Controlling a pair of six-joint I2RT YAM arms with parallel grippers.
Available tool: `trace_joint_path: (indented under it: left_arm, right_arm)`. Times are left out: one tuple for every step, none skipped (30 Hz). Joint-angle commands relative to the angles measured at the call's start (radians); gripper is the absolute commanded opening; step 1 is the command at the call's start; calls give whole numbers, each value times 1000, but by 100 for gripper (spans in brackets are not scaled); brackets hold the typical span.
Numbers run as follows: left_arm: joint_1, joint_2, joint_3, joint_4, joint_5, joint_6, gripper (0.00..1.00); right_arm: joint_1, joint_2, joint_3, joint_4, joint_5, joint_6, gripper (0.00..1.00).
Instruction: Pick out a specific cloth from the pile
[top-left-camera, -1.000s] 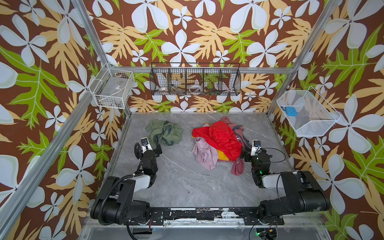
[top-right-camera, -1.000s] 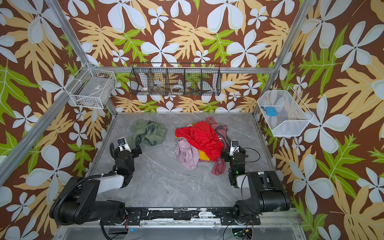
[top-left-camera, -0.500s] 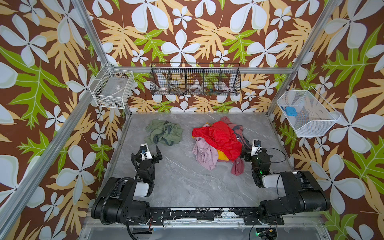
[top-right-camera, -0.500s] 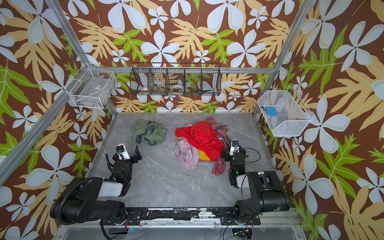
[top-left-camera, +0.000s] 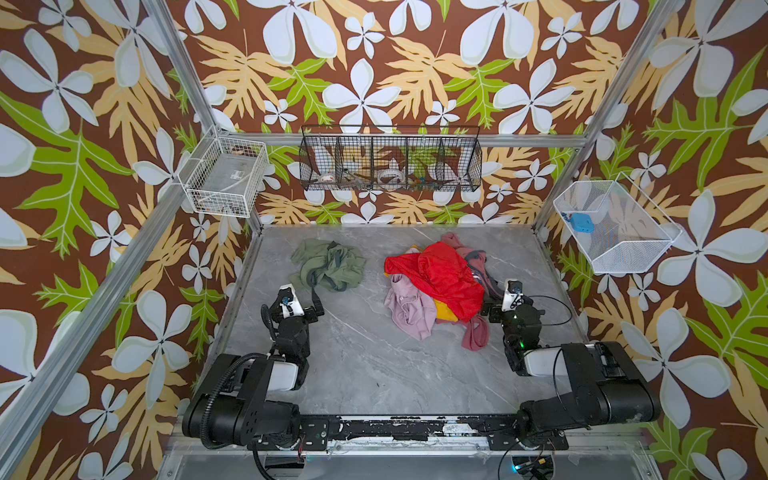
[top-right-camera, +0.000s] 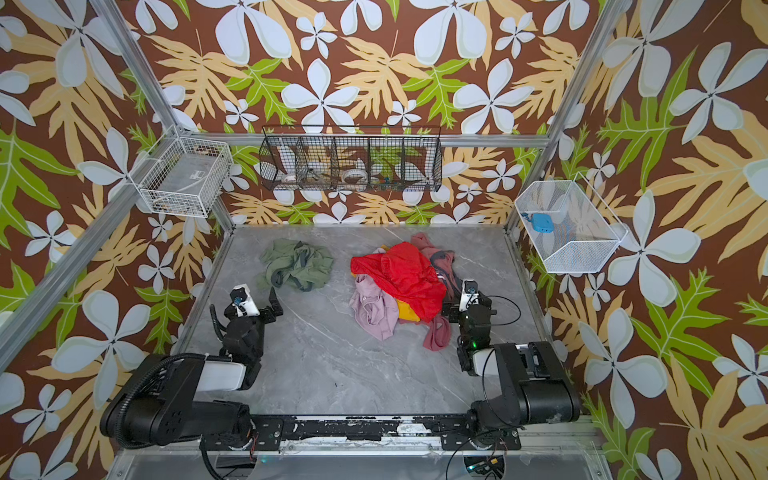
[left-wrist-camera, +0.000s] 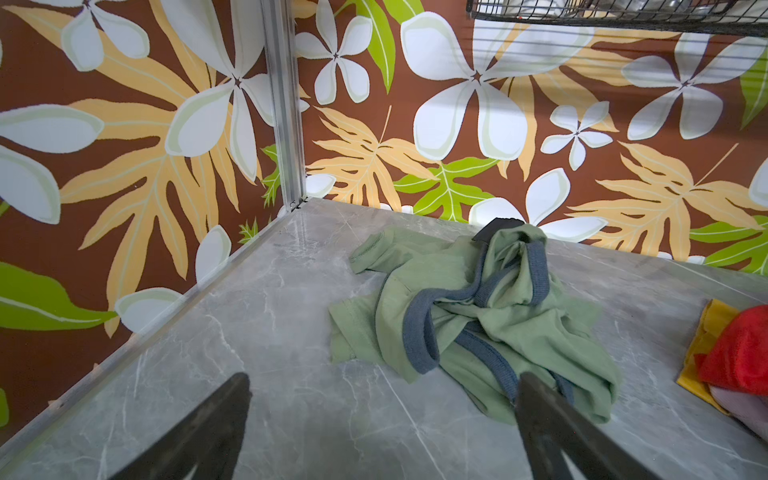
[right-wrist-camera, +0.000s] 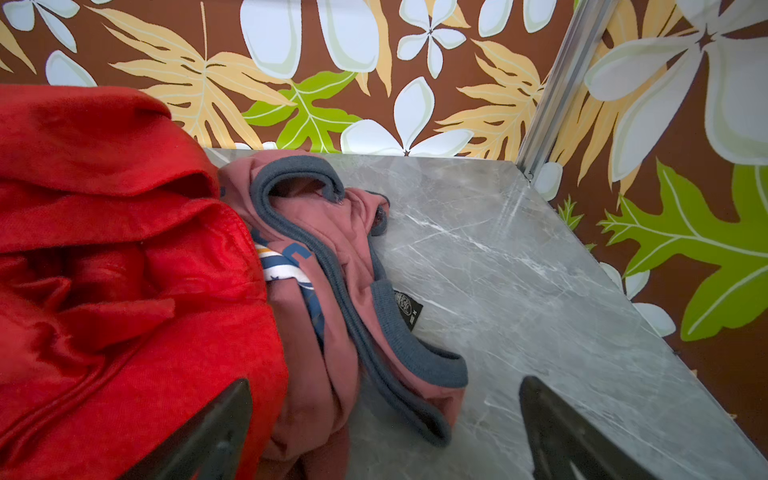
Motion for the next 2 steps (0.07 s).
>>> trace_joint_path:
  left_arm:
    - [-2, 0, 2, 36, -16, 0, 100]
    - [-2, 0, 1, 37, -16, 0, 100]
  right_arm:
    - [-1, 1, 3, 27, 6, 7, 100]
    - [0, 1, 3, 27, 6, 7, 99]
